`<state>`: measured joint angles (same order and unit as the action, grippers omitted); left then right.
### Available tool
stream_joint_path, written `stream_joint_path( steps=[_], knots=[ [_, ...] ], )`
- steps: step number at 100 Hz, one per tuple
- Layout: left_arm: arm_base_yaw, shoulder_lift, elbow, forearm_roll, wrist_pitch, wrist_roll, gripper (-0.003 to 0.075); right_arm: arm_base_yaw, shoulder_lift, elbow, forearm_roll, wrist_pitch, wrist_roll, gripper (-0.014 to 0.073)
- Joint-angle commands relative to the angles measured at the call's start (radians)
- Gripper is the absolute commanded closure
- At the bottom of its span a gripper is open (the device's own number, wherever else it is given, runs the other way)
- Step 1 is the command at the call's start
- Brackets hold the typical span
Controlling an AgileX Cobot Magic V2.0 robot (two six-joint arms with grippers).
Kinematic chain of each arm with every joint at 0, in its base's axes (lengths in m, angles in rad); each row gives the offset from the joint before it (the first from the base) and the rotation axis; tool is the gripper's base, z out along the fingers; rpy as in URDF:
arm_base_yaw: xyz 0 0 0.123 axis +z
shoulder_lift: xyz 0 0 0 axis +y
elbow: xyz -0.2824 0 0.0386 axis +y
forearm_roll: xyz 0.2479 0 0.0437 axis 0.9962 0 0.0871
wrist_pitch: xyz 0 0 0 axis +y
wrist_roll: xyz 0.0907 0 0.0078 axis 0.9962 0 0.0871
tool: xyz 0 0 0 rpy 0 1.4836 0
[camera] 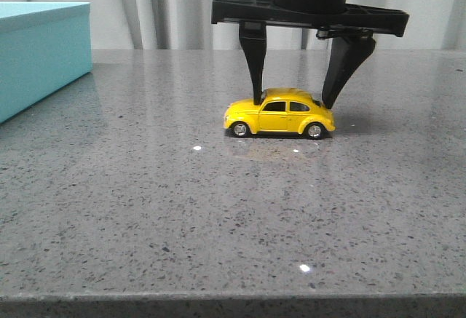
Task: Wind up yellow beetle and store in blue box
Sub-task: 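Drag the beetle backward along the table away from the blue box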
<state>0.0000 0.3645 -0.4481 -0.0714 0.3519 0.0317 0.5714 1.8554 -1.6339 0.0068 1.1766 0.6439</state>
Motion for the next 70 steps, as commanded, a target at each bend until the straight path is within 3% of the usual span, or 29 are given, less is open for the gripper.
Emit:
stream_joint_path(
  steps=[1,42,70],
  knots=[
    [-0.007,0.015,-0.034,-0.011,-0.075,-0.008,0.0364,-0.001,-0.042,-0.027,-0.025,-0.002,-0.001,0.0065],
    [-0.007,0.015,-0.034,-0.011,-0.075,-0.008,0.0364,-0.050,-0.045,-0.019,-0.099,0.073,0.000,0.0065],
    [-0.007,0.015,-0.034,-0.011,-0.075,-0.008,0.0364,-0.099,-0.094,0.094,-0.133,0.045,0.000,0.0065]
  ],
)
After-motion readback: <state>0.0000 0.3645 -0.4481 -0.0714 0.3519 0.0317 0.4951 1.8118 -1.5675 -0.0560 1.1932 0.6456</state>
